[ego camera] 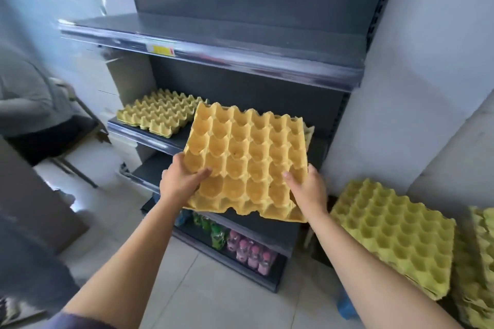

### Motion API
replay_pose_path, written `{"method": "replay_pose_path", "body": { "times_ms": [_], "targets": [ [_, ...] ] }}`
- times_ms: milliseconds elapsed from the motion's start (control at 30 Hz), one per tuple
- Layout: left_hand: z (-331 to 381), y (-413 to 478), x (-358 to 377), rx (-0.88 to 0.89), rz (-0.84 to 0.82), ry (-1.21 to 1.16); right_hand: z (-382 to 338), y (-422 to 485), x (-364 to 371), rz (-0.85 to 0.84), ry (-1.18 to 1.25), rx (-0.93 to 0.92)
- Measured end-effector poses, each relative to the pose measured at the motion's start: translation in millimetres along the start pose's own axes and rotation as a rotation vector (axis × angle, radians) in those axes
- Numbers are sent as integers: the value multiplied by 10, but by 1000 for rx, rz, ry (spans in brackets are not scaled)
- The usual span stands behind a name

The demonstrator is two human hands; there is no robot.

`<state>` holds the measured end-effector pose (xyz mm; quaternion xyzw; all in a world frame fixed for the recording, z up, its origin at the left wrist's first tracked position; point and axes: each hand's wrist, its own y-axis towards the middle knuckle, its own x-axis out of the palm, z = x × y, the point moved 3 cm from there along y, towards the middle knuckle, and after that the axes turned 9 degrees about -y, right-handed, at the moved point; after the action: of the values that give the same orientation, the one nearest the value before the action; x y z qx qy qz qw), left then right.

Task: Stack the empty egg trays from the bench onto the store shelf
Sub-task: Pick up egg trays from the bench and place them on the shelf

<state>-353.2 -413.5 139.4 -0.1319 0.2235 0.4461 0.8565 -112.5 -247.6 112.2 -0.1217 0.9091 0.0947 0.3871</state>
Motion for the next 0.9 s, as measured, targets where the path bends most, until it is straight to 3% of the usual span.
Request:
{"method": "replay_pose_path", "body": {
  "times_ms": [233, 533, 733, 900],
  "targets": [
    [-556, 927, -1069, -38, 109, -46, -1210, 310, 1084, -203, 55, -137],
    [-828, 2220, -1661, 21, 36, 34, -2084, 719, 2010, -99, 142, -90],
    [-890, 3006, -1735, 133, 52, 150, -2459, 1224, 2497, -32, 175, -60],
    [-947, 3597, -1768, 111, 104, 297, -2757, 1650, 2953, -41, 202, -18]
  ]
}}
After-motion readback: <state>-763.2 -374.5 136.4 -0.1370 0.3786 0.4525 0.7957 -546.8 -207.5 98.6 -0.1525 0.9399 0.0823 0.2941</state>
